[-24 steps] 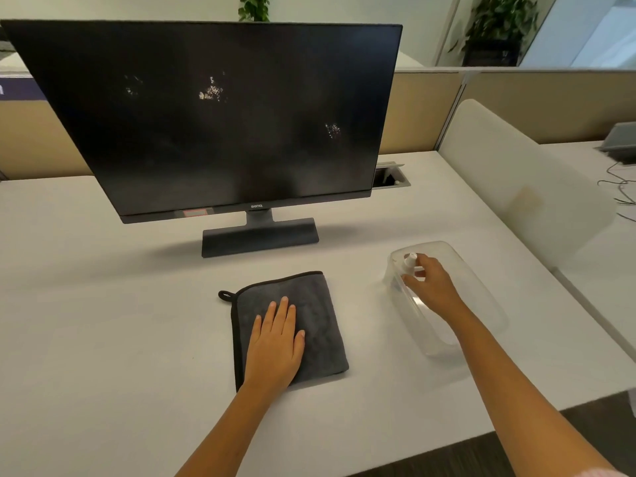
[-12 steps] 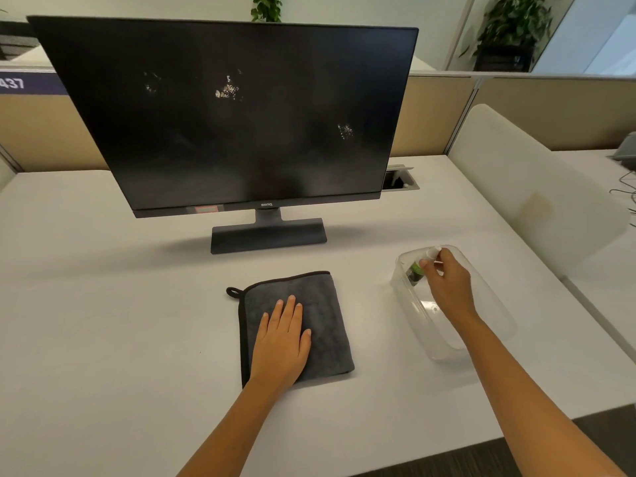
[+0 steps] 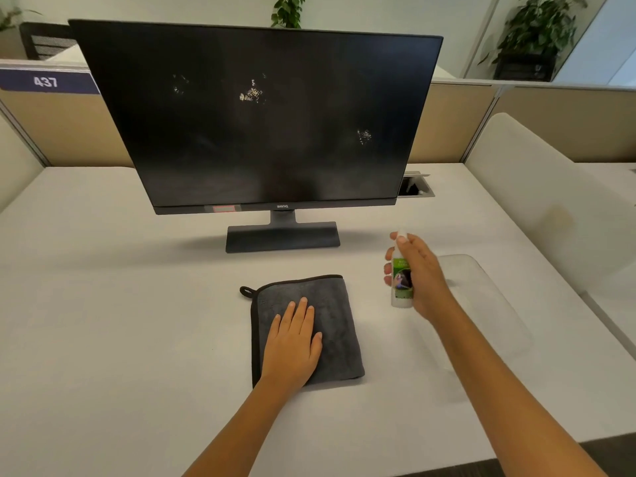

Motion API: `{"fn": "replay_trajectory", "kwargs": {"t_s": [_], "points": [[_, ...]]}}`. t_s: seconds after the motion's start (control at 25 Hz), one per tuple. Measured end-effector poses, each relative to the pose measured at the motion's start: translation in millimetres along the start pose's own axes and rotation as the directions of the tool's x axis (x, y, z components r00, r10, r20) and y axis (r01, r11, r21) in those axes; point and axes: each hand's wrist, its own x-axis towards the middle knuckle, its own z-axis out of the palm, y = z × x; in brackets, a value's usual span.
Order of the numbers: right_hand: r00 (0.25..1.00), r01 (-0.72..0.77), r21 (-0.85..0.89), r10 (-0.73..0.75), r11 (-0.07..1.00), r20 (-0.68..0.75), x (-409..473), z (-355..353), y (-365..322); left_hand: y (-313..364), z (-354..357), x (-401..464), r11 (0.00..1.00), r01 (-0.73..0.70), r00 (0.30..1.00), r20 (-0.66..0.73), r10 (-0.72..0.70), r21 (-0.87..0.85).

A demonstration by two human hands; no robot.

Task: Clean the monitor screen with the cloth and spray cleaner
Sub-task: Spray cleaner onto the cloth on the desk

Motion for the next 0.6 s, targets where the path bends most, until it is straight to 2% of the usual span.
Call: {"fn": "replay_trajectory", "kwargs": {"t_s": [0.04,0.12,0.24,0.36,0.6], "points": [[0.994,-0.099,0.115,0.094,0.988,0.05,-1,6,8,0,0,0,1.0,0.003,1.0,0.001,-0.003,-0.001],[0.938,-0.32,0.316,0.252,0.893,0.237,-3,14,23,0,0,0,1.0,0.008,1.0,0.001,-0.008,0.0],[0.831,-0.523,0.469,0.303,0.712,0.467,-4,23,41,0,0,0,1.0,0.013,1.0,0.001,-0.013,-0.001],[0.771,-0.594,0.473,0.293,0.65,0.565,-4,32,51,1,0,0,1.0,0.014,1.0,-0.001,-0.014,-0.01],[0.692,-0.693,0.476,0.314,0.541,0.65,-3,39,56,0,2,0,1.0,0.013,1.0,-0.017,-0.013,-0.024]]}}
